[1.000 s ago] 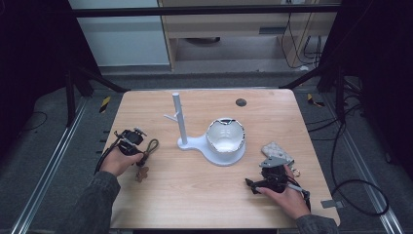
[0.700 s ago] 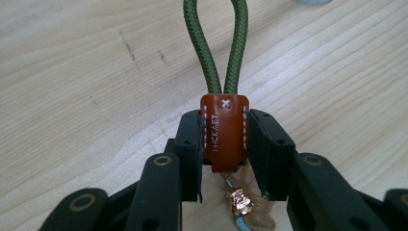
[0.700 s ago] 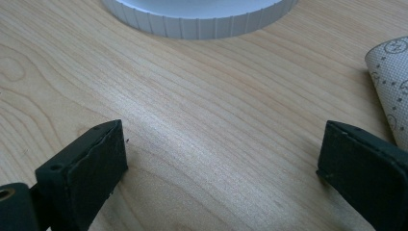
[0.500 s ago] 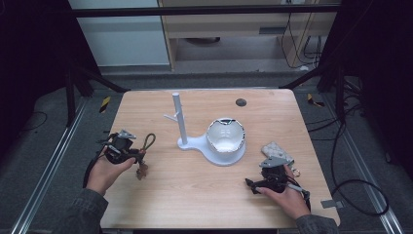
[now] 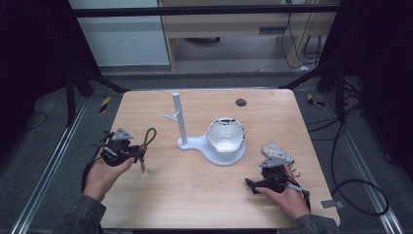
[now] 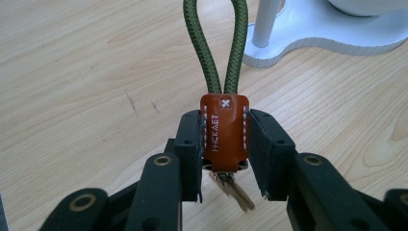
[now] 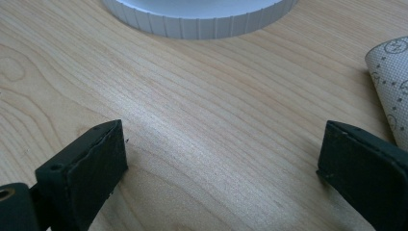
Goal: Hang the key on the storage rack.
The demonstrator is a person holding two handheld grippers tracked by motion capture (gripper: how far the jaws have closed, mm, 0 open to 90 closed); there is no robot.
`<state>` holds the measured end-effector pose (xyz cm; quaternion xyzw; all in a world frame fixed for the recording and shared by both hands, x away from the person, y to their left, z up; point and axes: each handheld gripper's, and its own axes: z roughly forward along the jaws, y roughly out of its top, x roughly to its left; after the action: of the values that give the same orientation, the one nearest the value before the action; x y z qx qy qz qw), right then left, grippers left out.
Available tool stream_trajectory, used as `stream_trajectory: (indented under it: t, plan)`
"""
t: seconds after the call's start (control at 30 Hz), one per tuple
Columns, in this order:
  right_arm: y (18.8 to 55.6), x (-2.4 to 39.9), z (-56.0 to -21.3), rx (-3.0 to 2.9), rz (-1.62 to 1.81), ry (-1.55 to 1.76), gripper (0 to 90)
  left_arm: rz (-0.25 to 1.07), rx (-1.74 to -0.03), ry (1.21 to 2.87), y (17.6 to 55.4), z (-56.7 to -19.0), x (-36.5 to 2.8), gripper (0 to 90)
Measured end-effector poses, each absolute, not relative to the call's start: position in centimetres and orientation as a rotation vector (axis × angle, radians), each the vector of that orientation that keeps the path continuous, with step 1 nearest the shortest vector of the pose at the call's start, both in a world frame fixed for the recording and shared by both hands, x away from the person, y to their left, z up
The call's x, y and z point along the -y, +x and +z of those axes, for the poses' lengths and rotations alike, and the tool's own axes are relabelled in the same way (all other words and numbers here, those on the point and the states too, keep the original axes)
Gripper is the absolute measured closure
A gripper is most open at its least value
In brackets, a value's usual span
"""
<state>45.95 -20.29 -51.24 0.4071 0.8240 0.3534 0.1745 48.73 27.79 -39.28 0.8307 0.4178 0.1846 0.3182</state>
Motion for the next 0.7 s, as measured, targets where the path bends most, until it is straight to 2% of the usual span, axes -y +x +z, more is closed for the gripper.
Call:
stream_trajectory:
  t: [0.7]
  plan:
    - [45.9,20.3,-51.2,-2.336,1.002,1.154,3.0,0.519,-1.036,2.143,47.9,-37.8,-26.7,66.2]
